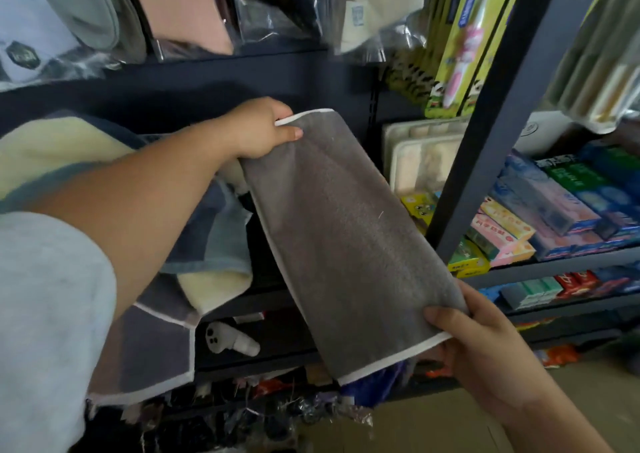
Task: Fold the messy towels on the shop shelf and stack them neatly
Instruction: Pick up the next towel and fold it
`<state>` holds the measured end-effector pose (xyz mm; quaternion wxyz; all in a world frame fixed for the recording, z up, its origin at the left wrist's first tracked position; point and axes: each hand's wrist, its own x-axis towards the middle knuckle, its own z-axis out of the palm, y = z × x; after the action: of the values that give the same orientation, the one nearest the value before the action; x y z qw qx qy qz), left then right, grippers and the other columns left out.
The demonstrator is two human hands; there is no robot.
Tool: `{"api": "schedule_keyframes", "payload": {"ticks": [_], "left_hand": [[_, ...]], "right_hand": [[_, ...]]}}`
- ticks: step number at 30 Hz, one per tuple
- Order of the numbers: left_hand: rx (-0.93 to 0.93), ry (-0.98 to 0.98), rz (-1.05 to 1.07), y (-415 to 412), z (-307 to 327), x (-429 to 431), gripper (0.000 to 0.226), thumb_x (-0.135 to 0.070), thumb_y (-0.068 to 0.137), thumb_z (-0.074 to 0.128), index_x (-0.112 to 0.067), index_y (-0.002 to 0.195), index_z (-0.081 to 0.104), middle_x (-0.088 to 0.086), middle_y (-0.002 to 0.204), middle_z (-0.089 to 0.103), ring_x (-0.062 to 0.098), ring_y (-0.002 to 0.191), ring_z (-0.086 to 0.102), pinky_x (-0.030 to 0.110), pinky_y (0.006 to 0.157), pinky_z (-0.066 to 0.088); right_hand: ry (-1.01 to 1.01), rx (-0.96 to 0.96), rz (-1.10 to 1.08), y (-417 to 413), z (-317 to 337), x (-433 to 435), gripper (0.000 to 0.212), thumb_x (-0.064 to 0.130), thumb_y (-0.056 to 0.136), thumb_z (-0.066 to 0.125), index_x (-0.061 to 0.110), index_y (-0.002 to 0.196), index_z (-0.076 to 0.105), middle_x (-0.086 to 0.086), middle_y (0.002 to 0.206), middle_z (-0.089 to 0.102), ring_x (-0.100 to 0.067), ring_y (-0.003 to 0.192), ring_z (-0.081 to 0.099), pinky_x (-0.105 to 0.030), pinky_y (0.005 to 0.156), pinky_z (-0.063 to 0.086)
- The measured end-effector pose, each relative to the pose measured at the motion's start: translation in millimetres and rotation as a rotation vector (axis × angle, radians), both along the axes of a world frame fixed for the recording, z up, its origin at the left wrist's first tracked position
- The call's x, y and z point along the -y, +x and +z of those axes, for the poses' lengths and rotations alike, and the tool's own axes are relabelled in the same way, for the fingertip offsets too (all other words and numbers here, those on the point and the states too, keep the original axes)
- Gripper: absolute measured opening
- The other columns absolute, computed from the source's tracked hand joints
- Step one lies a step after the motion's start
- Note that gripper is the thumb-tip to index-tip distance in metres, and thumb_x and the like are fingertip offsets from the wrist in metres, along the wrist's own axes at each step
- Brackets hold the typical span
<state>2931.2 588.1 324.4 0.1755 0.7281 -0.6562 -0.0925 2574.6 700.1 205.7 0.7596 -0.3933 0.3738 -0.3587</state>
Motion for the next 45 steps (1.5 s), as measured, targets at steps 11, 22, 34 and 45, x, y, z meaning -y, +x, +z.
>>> {"api": "schedule_keyframes", "payload": {"ticks": [11,22,34,45], "left_hand": [[0.144,0.309,-0.065,18.6,-59.5,80.9,0.036,-0.046,0.078,0.078,-0.012,0.09,0.073,0.005,0.093,0.069,0.028,0.09,0.066,0.031,0.073,0.053],[-0.173,0.01,-0.017,29.5,-50.2,100.2,0.014,-0.018,0.085,0.077,-0.009,0.095,0.074,0.012,0.09,0.071,0.024,0.081,0.064,0.028,0.067,0.047],[-0.3,-0.224,0.015,30.9,-86.9,100.0,0.007,-0.021,0.091,0.069,-0.014,0.095,0.068,0.005,0.088,0.067,0.025,0.081,0.061,0.03,0.071,0.045],[-0.194,-0.143,0.086,31.3,-95.5,95.0,0.022,-0.02,0.089,0.074,-0.012,0.108,0.069,0.011,0.108,0.07,0.028,0.096,0.064,0.03,0.08,0.047]], "right_hand": [[0.168,-0.117,-0.385,63.6,-3.9,-6.5,0.056,0.019,0.071,0.077,0.019,0.125,0.062,-0.008,0.107,0.077,-0.031,0.094,0.075,-0.045,0.079,0.059],[0.232,0.047,-0.352,96.6,21.4,-12.5,0.027,0.006,0.087,0.063,-0.004,0.112,0.066,-0.024,0.101,0.075,-0.034,0.084,0.076,-0.035,0.062,0.063],[0.172,-0.095,-0.574,98.9,8.7,-6.7,0.015,0.012,0.09,0.069,-0.003,0.09,0.066,-0.021,0.073,0.066,-0.025,0.062,0.068,-0.028,0.057,0.058],[0.252,-0.149,-0.592,100.0,-6.5,-8.3,0.021,0.01,0.09,0.072,-0.005,0.103,0.067,-0.019,0.08,0.068,-0.024,0.064,0.068,-0.027,0.058,0.058]]}}
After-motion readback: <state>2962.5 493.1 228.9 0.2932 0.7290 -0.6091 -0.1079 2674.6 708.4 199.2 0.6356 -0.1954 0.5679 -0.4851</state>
